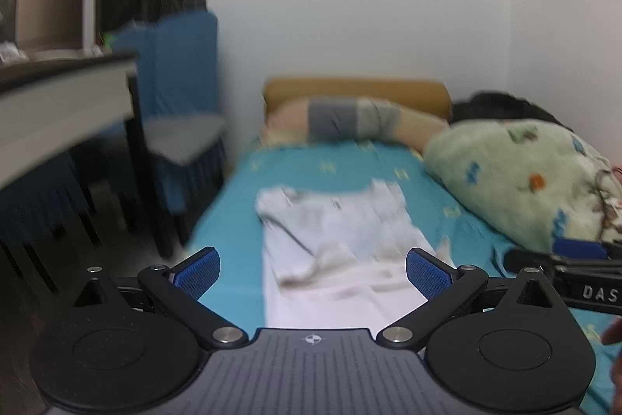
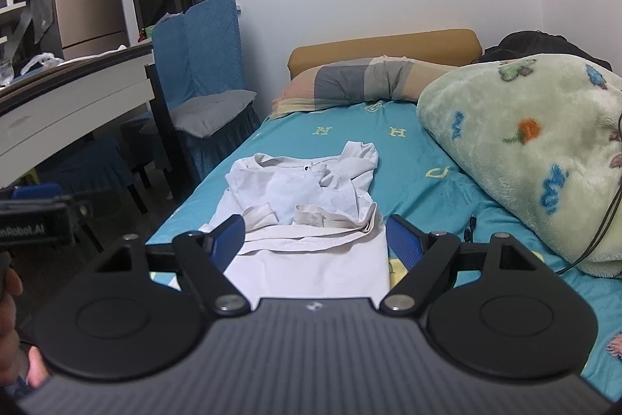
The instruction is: Fold clothes
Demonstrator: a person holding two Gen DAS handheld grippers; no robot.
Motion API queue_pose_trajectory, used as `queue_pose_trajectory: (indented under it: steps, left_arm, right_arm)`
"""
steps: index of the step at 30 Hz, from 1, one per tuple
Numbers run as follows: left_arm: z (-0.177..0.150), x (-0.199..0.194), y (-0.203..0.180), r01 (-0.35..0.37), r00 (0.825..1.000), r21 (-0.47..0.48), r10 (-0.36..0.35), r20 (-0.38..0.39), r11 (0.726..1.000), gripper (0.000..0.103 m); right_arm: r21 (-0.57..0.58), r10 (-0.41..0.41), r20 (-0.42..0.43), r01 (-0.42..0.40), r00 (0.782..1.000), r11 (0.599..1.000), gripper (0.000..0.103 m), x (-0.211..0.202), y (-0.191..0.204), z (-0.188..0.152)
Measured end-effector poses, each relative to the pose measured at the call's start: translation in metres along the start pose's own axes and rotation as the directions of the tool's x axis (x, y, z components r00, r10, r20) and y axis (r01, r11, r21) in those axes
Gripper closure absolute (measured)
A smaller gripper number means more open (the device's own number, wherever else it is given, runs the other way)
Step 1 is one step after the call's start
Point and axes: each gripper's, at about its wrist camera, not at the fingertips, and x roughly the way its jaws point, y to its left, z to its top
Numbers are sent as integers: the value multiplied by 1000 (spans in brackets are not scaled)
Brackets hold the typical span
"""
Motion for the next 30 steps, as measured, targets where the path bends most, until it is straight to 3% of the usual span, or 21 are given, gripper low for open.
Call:
queue_pose_trajectory:
  steps: [2, 5, 7, 9, 12, 15, 21, 23, 25, 27, 30]
  left_arm:
    - [-3, 10, 3, 30, 997, -44, -33, -75, 999, 0]
    - [-10, 28, 12, 79, 978, -133, -103, -183, 988, 0]
    - [-17, 42, 19, 102, 955, -200, -152, -256, 974, 0]
    - [-25, 58, 27, 123, 920, -274, -213, -329, 954, 0]
    - [-44, 82, 44, 94, 863, -421, -285, -418, 902, 0]
    - [-65, 101, 60, 42, 808, -551, -353, -472, 833, 2]
    - [-92, 126, 82, -78, 762, -692, -405, -506, 718, 6]
    - [-95, 131, 86, -99, 772, -713, -399, -495, 694, 6]
    - [-91, 130, 89, -99, 800, -709, -368, -474, 698, 15]
    - [-90, 129, 92, -129, 813, -707, -335, -477, 695, 38]
    - [-90, 125, 97, -139, 826, -718, -321, -464, 682, 60]
  right_arm:
    - [-5, -3, 0, 3, 1000, 1000, 22, 0, 1, -1]
    - [-13, -15, -1, 15, 1000, 1000, 22, 1, 2, -2]
    - [-12, -18, -4, 18, 1000, 1000, 22, 2, 2, -2]
    - [-10, -20, -6, 20, 1000, 1000, 22, 2, 1, -2]
    - [-10, -19, -6, 19, 1000, 1000, 22, 2, 1, -3]
    - [-13, -17, -9, 17, 1000, 1000, 22, 2, 1, -4]
    - [-15, -15, -18, 15, 1000, 1000, 22, 3, 2, -5]
    - [-16, -17, -22, 16, 1000, 1000, 22, 4, 2, -5]
    - [-21, -23, -28, 22, 999, 1000, 22, 7, 3, -6]
    - [-27, -35, -33, 34, 999, 999, 22, 8, 3, -7]
    - [-38, -62, -49, 60, 997, 997, 22, 12, 3, -9]
